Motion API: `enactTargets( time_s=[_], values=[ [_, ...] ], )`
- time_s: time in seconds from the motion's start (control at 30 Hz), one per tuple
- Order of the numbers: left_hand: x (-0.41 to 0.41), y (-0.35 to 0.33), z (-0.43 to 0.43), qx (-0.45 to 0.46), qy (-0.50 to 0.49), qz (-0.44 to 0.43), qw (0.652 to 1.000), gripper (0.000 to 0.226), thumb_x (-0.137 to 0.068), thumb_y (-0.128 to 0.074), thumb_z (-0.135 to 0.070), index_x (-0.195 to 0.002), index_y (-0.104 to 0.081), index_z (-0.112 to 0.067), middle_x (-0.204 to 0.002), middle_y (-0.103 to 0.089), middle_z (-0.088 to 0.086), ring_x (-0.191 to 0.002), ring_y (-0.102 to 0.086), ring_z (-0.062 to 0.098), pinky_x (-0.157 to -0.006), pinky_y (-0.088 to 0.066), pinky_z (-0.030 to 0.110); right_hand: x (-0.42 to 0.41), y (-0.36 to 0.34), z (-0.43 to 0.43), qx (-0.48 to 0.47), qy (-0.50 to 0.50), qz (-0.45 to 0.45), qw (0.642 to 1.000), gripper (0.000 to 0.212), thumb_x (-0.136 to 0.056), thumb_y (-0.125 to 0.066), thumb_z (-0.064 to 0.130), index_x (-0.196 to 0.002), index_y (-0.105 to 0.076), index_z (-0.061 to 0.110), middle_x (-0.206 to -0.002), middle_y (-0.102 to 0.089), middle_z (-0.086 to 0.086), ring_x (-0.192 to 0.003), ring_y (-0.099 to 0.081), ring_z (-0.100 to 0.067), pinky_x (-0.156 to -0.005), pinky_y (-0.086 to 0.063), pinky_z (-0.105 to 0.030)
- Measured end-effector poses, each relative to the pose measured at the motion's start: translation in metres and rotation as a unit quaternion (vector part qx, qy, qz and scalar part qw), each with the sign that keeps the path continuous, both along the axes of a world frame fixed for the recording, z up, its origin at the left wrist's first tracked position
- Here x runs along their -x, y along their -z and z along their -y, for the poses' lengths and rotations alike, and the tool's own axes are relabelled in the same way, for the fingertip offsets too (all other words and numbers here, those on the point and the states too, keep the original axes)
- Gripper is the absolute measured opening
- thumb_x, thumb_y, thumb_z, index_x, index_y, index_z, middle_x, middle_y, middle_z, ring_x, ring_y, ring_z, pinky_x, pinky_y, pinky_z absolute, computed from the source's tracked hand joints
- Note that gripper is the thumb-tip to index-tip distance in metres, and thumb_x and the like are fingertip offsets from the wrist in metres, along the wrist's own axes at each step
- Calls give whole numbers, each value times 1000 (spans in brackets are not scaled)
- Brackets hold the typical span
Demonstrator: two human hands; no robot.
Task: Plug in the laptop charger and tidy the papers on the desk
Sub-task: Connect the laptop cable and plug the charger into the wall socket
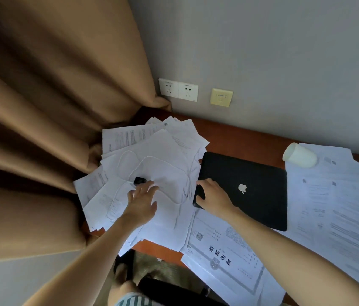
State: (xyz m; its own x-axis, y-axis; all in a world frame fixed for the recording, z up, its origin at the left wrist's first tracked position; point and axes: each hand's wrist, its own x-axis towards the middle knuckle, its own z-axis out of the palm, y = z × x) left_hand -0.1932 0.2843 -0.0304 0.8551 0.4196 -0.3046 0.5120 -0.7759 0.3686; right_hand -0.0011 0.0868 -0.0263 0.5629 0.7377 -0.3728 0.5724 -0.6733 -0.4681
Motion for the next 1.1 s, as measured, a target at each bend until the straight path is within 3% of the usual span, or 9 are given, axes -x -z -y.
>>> enactTargets(
  time_s=[0.1,0.23,0.4,0.5,0.6,0.7,0.8,0.97,1.1],
  values=[
    [10,3,-9,-4,-10,4,1000,54,-101,-56,-19,-153,-44,-23,-166,-26,0,-155,-20,24,-121,-18,51,7,4,-19,-27,-30,-24,999,60,-98,-60,30,-152,-39,16,-150,-35,-7,-138,-36,-23,-108,-42,-36],
    [15,11,-20,-1,-22,2,1000,58,-102,-54,-20,-157,-38,-24,-169,-21,-1,-156,-16,23,-123,-19,50,15,15,-44,-24,-100,-8,995,66,-94,-67,41,-151,-42,22,-163,-17,-6,-150,-14,-24,-120,-23,-39],
    [12,22,-26,-7,-35,68,997,53,-94,-61,-9,-145,-53,-21,-161,-34,4,-147,-33,27,-113,-34,48,29,32,-70,-4,-158,53,986,32,-96,-65,35,-125,-66,23,-149,-39,-3,-141,-29,-25,-107,-31,-37],
    [13,31,-37,-44,-51,101,993,58,-86,-67,-3,-140,-57,-21,-155,-42,7,-137,-42,32,-108,-42,52,33,41,-69,-10,-162,69,984,14,-98,-61,27,-108,-69,21,-147,-38,-2,-139,-32,-25,-102,-35,-36],
    [14,37,-48,-68,-59,95,991,66,-79,-71,-1,-141,-58,-21,-157,-43,10,-134,-45,37,-104,-46,53,35,44,-64,-24,-163,39,986,28,-92,-68,41,-109,-66,20,-148,-33,-2,-137,-28,-23,-107,-32,-38],
    [8,41,-54,-71,-59,95,991,67,-81,-67,5,-144,-57,-18,-152,-47,10,-128,-48,36,-100,-48,47,35,48,-64,-21,-170,61,983,15,-93,-66,28,-105,-65,19,-149,-32,-2,-139,-28,-24,-110,-32,-41],
    [0,47,-60,-101,-42,116,987,64,-76,-71,9,-136,-60,-7,-128,-57,15,-107,-57,37,-88,-50,45,33,51,-63,-33,-169,78,982,4,-92,-64,21,-95,-64,19,-148,-34,0,-138,-30,-22,-108,-34,-36],
    [-10,52,-69,-137,14,141,980,41,-69,-79,7,-103,-67,-12,-100,-53,8,-87,-53,31,-76,-43,41,17,61,-54,-90,-204,133,966,13,-89,-61,26,-95,-62,14,-126,-49,0,-117,-48,-23,-92,-42,-31],
    [-21,55,-73,-104,25,211,972,36,-81,-77,-2,-114,-69,-13,-108,-60,8,-85,-59,30,-77,-43,35,7,77,-54,-178,-185,131,958,28,-91,-54,41,-102,-60,16,-112,-51,5,-100,-49,-13,-76,-45,-23]
  ],
)
